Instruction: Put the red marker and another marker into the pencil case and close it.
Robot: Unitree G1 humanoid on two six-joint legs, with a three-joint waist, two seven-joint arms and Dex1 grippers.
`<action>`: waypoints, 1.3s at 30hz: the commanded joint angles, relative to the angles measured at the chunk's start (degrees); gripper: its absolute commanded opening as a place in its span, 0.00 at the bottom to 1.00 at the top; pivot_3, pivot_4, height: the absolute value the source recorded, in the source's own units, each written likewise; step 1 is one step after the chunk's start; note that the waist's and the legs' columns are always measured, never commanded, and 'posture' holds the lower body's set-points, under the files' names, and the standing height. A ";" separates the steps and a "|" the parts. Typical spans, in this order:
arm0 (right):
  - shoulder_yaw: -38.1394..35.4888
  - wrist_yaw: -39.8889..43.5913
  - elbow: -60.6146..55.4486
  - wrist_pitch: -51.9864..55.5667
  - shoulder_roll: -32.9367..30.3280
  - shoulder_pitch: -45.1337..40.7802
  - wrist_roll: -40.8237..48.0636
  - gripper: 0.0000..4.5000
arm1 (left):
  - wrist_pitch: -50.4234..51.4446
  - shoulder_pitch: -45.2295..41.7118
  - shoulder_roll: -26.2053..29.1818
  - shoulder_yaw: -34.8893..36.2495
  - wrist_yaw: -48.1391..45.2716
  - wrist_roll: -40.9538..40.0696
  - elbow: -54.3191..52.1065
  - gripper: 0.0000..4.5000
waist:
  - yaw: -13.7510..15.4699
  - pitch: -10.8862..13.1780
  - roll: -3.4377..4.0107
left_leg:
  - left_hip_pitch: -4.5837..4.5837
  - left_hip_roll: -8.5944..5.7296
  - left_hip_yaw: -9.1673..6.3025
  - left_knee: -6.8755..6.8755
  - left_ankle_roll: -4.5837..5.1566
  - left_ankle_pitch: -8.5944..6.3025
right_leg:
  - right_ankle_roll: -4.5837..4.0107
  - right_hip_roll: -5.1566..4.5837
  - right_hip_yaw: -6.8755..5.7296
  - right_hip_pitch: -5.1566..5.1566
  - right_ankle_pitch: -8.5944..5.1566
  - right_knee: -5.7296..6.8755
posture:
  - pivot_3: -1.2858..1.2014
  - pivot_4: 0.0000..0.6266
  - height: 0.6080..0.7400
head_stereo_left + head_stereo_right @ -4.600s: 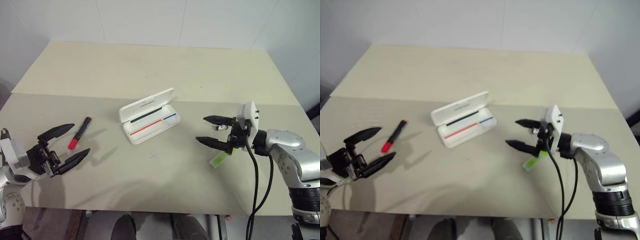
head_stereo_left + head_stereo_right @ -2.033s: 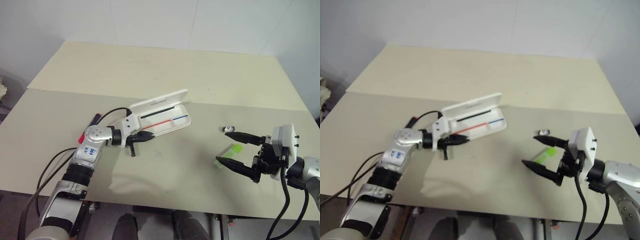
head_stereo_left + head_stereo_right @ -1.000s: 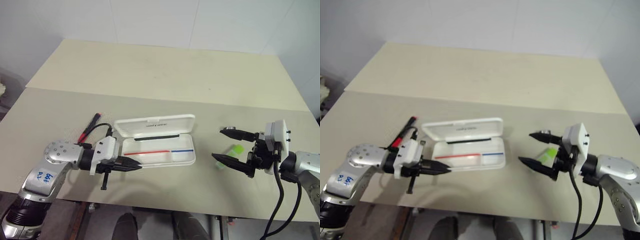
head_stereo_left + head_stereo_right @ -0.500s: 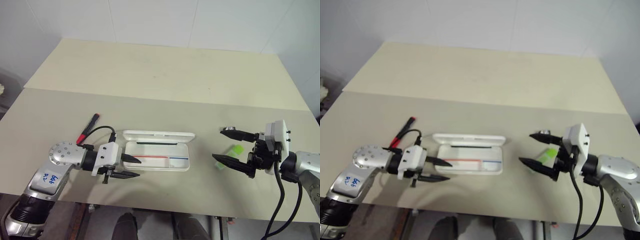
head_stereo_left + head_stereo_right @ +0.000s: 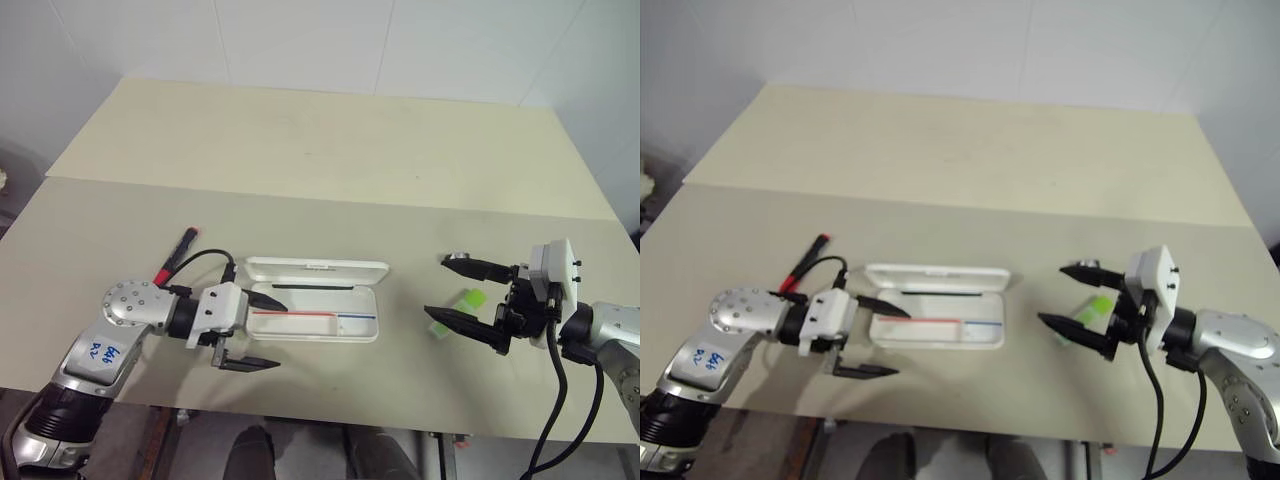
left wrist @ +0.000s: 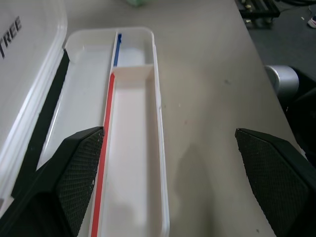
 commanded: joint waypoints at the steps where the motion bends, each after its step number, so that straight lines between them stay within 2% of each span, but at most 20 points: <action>1: -0.22 0.86 -0.62 -0.21 -1.04 -0.63 -0.07 1.00 | 1.29 0.50 -0.74 2.51 1.43 -3.66 -4.34 1.00 | 0.00 0.00 0.00 | 0.00 0.00 0.00 0.00 0.00 0.00 | 0.00 0.00 0.00 0.00 0.00 0.00 | 0.52 0.24 1.00; 12: 1.13 4.81 -1.30 4.41 -8.13 0.35 -0.86 1.00 | 10.47 3.52 -1.29 13.01 9.23 -15.36 -13.55 1.00 | -0.03 0.00 0.00 | 0.02 0.01 -0.02 0.06 0.00 0.00 | 0.02 0.01 -0.01 0.04 0.01 0.01 | 0.52 0.24 1.00; 15: 0.83 4.15 -2.28 5.31 -7.56 -4.20 2.81 1.00 | 14.61 0.57 -1.70 16.58 13.91 -20.22 -15.56 1.00 | -0.05 0.03 -0.02 | 0.02 0.02 -0.04 0.14 0.01 0.00 | 0.07 0.01 -0.02 0.08 0.04 0.01 | 0.52 0.24 1.00; 19: 0.10 3.78 -2.63 5.72 -5.55 -8.36 6.84 1.00 | 16.21 -2.05 -1.86 20.97 19.23 -21.90 -15.09 1.00 | -0.20 0.04 -0.02 | 0.06 0.00 -0.05 0.24 0.01 0.00 | 0.12 0.02 -0.01 0.18 0.08 0.02 | 0.52 0.24 1.00; 23: -1.38 7.66 -2.69 4.64 -5.91 -8.10 9.38 1.00 | 14.85 -0.96 -0.55 25.83 22.95 -18.76 -12.03 1.00 | -0.05 0.05 -0.02 | 0.04 0.00 -0.07 0.12 0.01 0.00 | 0.10 0.01 -0.04 0.12 0.06 -0.02 | 0.52 0.24 1.00; 27: -2.62 7.76 -2.07 5.06 -5.23 -12.57 14.03 1.00 | 14.29 1.19 0.05 29.66 29.20 -13.09 -8.57 1.00 | -0.20 0.06 0.01 | 0.04 0.01 -0.05 0.06 0.00 0.00 | 0.08 0.00 -0.04 0.07 0.05 -0.03 | 0.52 0.24 1.00; 32: -3.13 7.83 -1.11 4.53 -2.54 -14.30 18.10 1.00 | 13.78 4.81 -3.25 30.90 39.83 -5.51 -5.64 1.00 | -0.21 0.07 -0.02 | 0.06 0.02 -0.04 0.06 0.00 0.00 | 0.08 -0.01 -0.04 0.11 0.05 -0.03 | 0.52 0.24 1.00; 39: -3.68 7.98 1.12 3.35 0.03 -13.05 17.78 1.00 | 14.55 9.71 -9.49 28.78 50.62 2.17 -5.77 1.00 | 0.09 0.10 -0.06 | 0.02 0.02 -0.04 0.07 -0.01 0.00 | 0.08 -0.02 -0.04 0.07 0.05 -0.03 | 0.52 0.24 1.00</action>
